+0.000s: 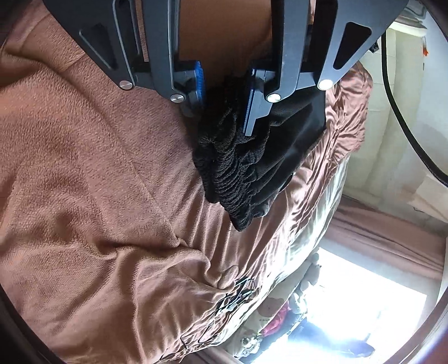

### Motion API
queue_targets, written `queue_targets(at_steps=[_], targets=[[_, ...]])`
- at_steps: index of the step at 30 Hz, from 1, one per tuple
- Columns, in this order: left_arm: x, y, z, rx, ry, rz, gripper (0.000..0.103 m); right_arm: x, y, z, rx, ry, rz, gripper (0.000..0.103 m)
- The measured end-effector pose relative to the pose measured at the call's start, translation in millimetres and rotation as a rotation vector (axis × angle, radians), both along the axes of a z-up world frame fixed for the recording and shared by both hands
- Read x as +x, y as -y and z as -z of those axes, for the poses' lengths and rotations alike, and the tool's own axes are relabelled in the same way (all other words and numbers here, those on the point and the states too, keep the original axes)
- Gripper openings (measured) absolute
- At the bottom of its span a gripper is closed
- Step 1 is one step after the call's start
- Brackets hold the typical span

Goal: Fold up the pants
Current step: 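Hold the leg corner with the left gripper while the right gripper lifts the waistband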

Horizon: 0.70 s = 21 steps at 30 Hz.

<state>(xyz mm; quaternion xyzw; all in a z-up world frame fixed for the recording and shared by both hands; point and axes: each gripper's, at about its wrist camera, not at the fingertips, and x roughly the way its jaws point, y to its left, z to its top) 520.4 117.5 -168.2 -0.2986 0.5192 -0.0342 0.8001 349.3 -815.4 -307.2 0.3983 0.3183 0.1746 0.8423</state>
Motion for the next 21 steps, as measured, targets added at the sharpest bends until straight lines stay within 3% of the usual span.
queue_targets(at_steps=[8,14,21], targets=[[1.5,-4.4,12.9,-0.018,-0.063,-0.040,0.050,0.7,6.4,-2.2,0.007,-0.005,-0.020,0.020],[3.2,-8.2,18.8,-0.055,-0.059,-0.040,0.050,6.1,5.0,-2.1,0.001,-0.007,-0.024,0.020],[6.0,-14.6,27.9,-0.146,-0.050,-0.079,0.050,6.7,4.2,-2.2,-0.008,-0.002,-0.032,0.020]])
